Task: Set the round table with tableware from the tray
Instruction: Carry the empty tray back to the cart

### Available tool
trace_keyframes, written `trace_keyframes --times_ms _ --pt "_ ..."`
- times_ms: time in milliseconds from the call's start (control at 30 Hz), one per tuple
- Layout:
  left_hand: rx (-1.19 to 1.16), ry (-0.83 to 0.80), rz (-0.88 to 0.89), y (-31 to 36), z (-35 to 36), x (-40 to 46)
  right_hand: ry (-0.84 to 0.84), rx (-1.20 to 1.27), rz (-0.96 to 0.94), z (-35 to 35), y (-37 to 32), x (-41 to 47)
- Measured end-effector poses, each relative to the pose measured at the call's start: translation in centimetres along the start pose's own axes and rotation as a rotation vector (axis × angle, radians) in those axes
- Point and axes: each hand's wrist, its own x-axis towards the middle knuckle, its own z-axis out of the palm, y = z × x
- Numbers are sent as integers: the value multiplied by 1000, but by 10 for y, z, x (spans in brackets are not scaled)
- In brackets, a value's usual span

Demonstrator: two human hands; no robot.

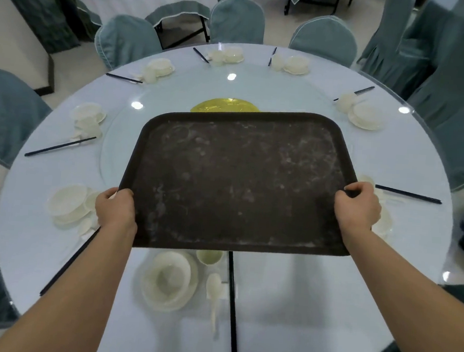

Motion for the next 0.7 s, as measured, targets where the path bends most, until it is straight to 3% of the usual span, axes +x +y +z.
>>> trace_keyframes --times_ms 333,700 --pt "57 -133 110 1 40 -101 119 81 63 -107 52 31" --pt "71 -262 67 -61 106 -268 244 24 140 -271 152 92"
